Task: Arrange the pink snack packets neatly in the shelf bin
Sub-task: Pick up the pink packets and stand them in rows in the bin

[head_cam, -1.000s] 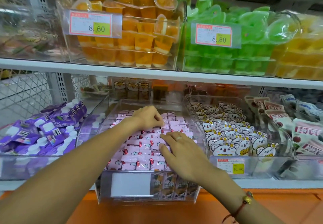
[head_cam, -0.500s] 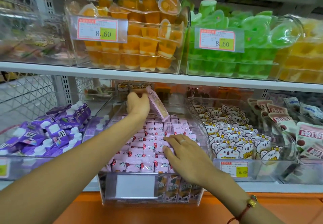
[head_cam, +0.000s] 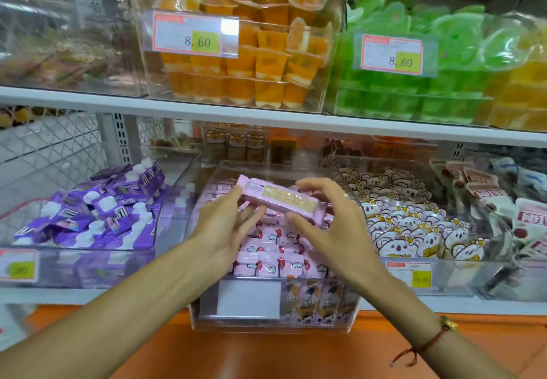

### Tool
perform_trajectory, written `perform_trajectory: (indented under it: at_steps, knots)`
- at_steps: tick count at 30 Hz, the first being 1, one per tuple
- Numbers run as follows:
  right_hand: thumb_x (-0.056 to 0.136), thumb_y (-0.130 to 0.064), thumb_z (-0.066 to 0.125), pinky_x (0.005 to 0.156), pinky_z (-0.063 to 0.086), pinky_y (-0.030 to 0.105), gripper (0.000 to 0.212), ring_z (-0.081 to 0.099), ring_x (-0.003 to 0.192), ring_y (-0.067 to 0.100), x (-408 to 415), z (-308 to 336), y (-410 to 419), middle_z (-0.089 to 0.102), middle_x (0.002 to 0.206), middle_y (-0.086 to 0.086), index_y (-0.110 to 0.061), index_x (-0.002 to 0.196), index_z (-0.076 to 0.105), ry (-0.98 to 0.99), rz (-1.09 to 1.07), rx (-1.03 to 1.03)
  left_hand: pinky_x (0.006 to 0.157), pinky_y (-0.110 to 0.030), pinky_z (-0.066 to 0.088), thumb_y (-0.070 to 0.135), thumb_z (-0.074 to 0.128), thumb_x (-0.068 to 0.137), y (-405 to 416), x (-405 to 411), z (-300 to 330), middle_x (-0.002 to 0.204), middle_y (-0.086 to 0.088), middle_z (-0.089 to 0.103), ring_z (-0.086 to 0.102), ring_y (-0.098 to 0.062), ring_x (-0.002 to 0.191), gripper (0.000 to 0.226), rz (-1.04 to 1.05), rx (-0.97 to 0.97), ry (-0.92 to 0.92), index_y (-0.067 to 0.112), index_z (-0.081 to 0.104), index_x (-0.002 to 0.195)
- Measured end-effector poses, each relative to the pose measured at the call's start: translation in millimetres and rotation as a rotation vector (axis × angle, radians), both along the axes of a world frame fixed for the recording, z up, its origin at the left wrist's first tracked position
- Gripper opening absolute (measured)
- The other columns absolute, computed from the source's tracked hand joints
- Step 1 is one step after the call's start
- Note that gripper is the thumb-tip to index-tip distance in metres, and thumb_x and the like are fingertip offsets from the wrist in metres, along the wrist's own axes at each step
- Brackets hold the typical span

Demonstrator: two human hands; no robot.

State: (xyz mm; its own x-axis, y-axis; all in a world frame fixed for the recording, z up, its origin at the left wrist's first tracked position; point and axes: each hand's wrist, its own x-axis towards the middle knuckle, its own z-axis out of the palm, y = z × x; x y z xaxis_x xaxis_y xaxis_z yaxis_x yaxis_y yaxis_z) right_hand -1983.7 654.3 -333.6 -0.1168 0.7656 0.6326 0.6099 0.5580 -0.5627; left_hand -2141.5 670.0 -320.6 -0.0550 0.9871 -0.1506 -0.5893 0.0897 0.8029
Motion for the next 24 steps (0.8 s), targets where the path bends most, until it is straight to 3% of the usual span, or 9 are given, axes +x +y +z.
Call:
perform_trajectory:
  at_steps: [3,7,9,12,14,16,19,22,24]
  knots:
    - [0.082,-0.018,0.073,0.075,0.043,0.009,0.021,0.059,0.090,-0.003,1.9,4.3,0.2,0.067,0.099,-0.013,-0.020,0.102,0.067,0.143,0.021,-0.038,0.069,-0.024,0.058,0.027,0.056,0.093,0.3,-4.1,-3.7,0.108,-0.005,0.067,0.066,-0.015,0.092,0.023,-0.092,0.050,0.059,0.013,0.061,0.111]
    - [0.079,-0.042,0.069,0.057,0.049,0.012,0.022,0.067,0.066,0.002,3.9,8.9,-0.1,0.073,0.082,-0.002,-0.022,0.088,0.074,0.557,0.037,-0.394,0.074,-0.022,0.056,0.037,0.058,0.089,0.8,-6.5,-3.8,0.117,-0.004,0.065,0.062,-0.014,0.110,0.032,-0.198,0.263,0.302,0.023,0.060,0.117]
    - [0.076,-0.044,0.071,0.055,0.053,0.018,0.029,0.070,0.065,0.011,3.3,10.5,-1.3,0.074,0.082,0.008,-0.017,0.087,0.075,0.731,0.095,-0.581,0.075,-0.022,0.056,0.041,0.062,0.082,-0.2,-5.4,-1.3,0.109,0.001,0.070,0.065,-0.011,0.105,0.032,-0.208,0.319,0.360,0.026,0.065,0.111]
    - [0.076,-0.036,0.072,0.051,0.052,0.014,0.019,0.069,0.060,0.010,1.7,14.2,-3.2,0.075,0.078,0.007,-0.019,0.071,0.079,0.970,0.179,-0.695,0.073,-0.020,0.056,0.047,0.064,0.074,-1.0,-7.7,2.1,0.099,0.005,0.074,0.067,-0.006,0.100,0.038,-0.248,0.405,0.434,0.026,0.068,0.106]
    - [0.071,-0.042,0.073,0.053,0.052,0.014,0.026,0.067,0.058,0.009,2.8,13.5,-2.3,0.075,0.080,0.008,-0.017,0.073,0.078,1.031,0.180,-0.704,0.072,-0.018,0.055,0.046,0.062,0.076,-1.3,-10.8,4.1,0.099,0.005,0.074,0.066,-0.005,0.100,0.039,-0.286,0.455,0.470,0.024,0.067,0.108]
    - [0.070,-0.053,0.066,0.055,0.053,0.016,0.045,0.067,0.059,0.011,6.0,11.7,-1.6,0.074,0.083,0.009,-0.015,0.093,0.071,1.063,0.222,-0.678,0.069,-0.016,0.054,0.045,0.059,0.079,-0.2,-12.0,4.2,0.097,0.005,0.074,0.068,-0.005,0.097,0.037,-0.267,0.472,0.489,0.022,0.067,0.107]
    - [0.079,-0.065,0.050,0.062,0.055,0.019,0.065,0.071,0.076,0.015,8.8,12.0,-2.2,0.073,0.099,0.008,-0.010,0.110,0.066,1.052,0.361,-0.636,0.064,-0.014,0.053,0.043,0.057,0.085,1.0,-6.9,-1.4,0.091,0.006,0.075,0.070,-0.006,0.090,0.029,-0.158,0.405,0.424,0.020,0.069,0.098]
    - [0.083,-0.044,0.060,0.069,0.054,0.018,0.043,0.070,0.093,0.018,7.5,10.5,-3.3,0.072,0.104,0.003,-0.014,0.115,0.062,0.991,0.348,-0.568,0.063,-0.014,0.054,0.040,0.055,0.088,-0.5,-1.8,-6.5,0.090,0.008,0.075,0.070,-0.005,0.085,0.027,-0.118,0.414,0.503,0.018,0.067,0.099]
    - [0.082,-0.023,0.066,0.068,0.054,0.017,0.035,0.071,0.090,0.018,8.7,8.9,-1.7,0.074,0.095,0.004,-0.012,0.115,0.060,0.952,0.294,-0.505,0.071,-0.015,0.053,0.047,0.051,0.085,-1.3,-6.2,-6.1,0.092,0.011,0.074,0.067,0.001,0.087,0.033,-0.067,0.533,0.707,0.022,0.065,0.100]
